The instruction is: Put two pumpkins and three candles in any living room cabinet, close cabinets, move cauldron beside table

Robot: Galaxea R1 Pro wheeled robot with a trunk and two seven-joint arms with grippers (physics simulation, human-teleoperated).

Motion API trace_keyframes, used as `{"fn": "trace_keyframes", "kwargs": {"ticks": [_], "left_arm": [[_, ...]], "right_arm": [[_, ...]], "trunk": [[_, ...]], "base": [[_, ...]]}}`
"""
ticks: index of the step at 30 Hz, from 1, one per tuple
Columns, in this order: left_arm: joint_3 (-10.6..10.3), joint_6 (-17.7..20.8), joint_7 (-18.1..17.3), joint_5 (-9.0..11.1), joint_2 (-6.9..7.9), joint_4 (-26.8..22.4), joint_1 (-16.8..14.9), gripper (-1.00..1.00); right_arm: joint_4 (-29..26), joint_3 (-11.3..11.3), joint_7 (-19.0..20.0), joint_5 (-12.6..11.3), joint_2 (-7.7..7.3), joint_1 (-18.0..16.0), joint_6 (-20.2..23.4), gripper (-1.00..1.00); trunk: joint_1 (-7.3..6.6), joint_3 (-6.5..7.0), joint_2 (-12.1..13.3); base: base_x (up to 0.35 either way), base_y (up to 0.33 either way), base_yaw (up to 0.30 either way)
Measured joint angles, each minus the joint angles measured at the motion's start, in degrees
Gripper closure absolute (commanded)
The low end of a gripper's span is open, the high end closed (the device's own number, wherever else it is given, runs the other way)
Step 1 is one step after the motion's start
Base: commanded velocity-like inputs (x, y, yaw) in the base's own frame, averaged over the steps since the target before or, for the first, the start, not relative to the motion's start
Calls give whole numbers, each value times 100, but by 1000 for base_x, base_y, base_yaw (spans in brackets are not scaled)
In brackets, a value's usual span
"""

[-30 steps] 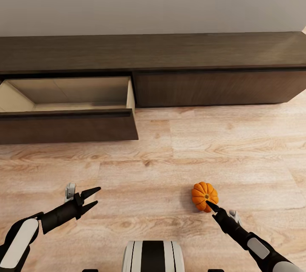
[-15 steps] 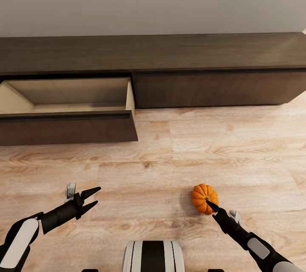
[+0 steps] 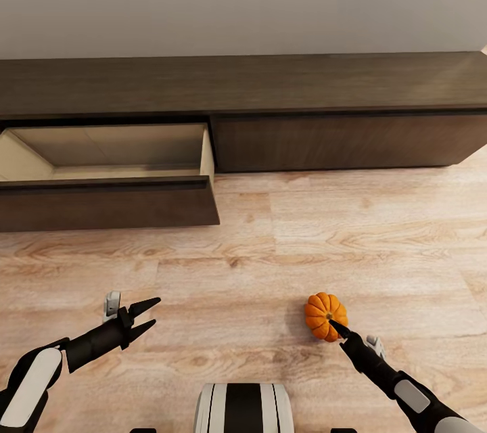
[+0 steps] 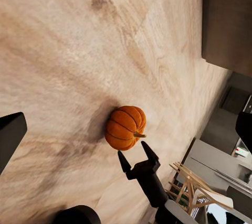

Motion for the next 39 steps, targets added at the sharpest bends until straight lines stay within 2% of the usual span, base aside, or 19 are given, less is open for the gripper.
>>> {"fn": "trace_keyframes", "kwargs": {"ticks": [14, 21, 39], "left_arm": [[0, 0, -2, 0, 9, 0, 0, -100], [0, 0, -1, 0, 9, 0, 0, -100], [0, 0, -2, 0, 9, 8, 0, -100]], "right_arm": [[1, -13, -19, -14, 6, 0, -37, -100], [12, -13, -365, -21, 9, 0, -213, -100], [-15, -13, -397, -23, 0, 0, -227, -100]], "trunk": [[0, 0, 0], [0, 0, 0], [0, 0, 0]], "base": [[0, 0, 0], [0, 0, 0], [49, 0, 0]]}}
